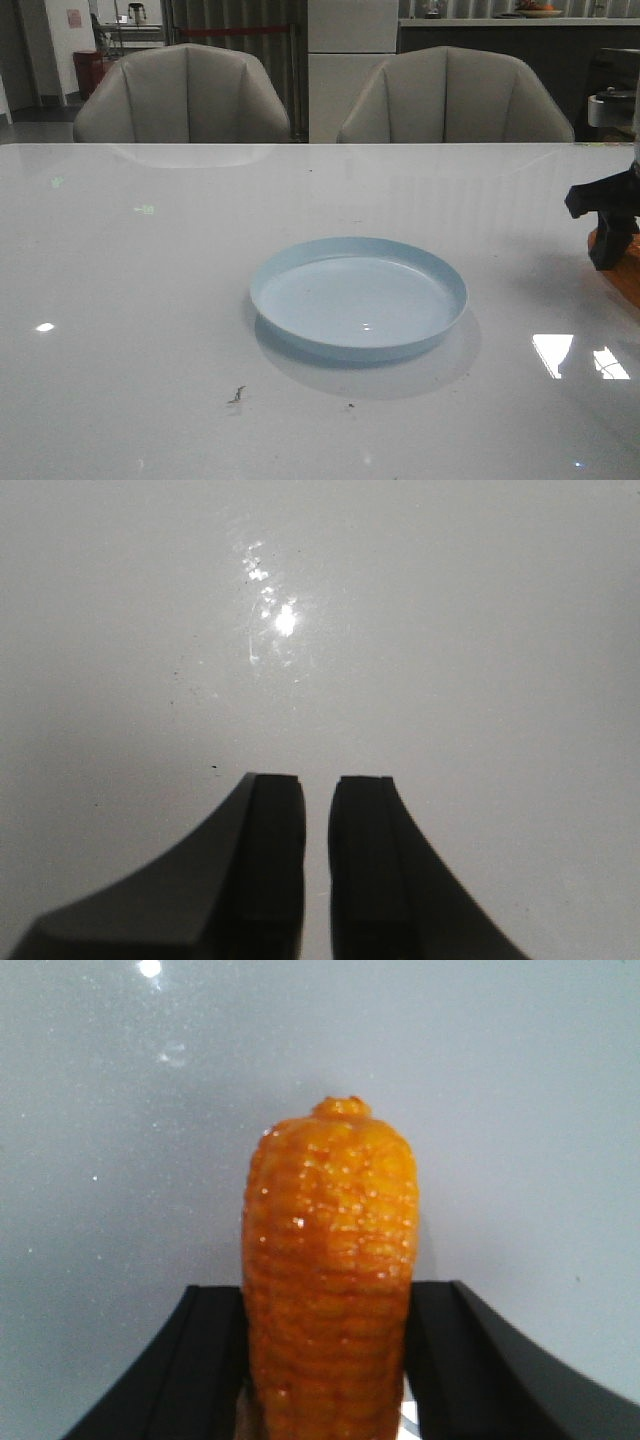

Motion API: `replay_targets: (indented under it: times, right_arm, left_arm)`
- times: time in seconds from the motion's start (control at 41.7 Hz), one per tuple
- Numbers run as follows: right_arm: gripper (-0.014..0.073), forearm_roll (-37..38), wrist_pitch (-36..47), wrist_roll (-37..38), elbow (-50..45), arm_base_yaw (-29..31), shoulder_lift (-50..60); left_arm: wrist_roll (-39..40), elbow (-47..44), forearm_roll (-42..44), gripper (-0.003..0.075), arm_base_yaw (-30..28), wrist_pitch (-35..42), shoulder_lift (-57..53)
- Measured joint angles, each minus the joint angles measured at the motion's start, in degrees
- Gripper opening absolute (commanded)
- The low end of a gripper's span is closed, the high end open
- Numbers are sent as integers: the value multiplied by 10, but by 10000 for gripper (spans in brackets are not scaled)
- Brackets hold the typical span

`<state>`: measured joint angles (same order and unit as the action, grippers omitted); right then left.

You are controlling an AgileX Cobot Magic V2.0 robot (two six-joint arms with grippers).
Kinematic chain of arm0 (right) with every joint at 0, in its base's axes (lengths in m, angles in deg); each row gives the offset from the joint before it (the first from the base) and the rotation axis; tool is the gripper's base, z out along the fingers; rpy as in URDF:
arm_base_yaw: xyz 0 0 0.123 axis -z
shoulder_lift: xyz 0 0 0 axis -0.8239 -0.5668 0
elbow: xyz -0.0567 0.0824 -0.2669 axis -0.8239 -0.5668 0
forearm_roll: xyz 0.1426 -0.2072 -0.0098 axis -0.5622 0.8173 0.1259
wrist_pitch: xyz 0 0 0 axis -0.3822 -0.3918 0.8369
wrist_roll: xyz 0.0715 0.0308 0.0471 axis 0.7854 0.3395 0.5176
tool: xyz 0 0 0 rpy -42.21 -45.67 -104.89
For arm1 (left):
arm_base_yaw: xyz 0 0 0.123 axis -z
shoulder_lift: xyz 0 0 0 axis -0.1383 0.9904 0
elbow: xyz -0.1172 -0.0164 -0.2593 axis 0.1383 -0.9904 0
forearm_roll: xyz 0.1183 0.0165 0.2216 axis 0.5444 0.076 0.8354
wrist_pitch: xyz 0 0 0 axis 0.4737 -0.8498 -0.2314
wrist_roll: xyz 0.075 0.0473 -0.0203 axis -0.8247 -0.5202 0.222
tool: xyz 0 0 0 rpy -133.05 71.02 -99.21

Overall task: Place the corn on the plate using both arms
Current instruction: 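Lower the right gripper over the orange corn cob and grasp it, then lift the corn and carry it with the right gripper over the plate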

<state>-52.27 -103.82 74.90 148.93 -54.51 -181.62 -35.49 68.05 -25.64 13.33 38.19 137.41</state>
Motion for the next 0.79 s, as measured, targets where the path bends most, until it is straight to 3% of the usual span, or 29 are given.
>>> replay_targets:
  times: [0.408,0.791]
  right_arm:
    - [297,3,-11,-13,39,-12,-3]
    - [297,3,-79,-21,124,-132,15]
  left_arm:
    - [0,0,0,176,0,0,0]
    - [0,0,0,176,0,5,0]
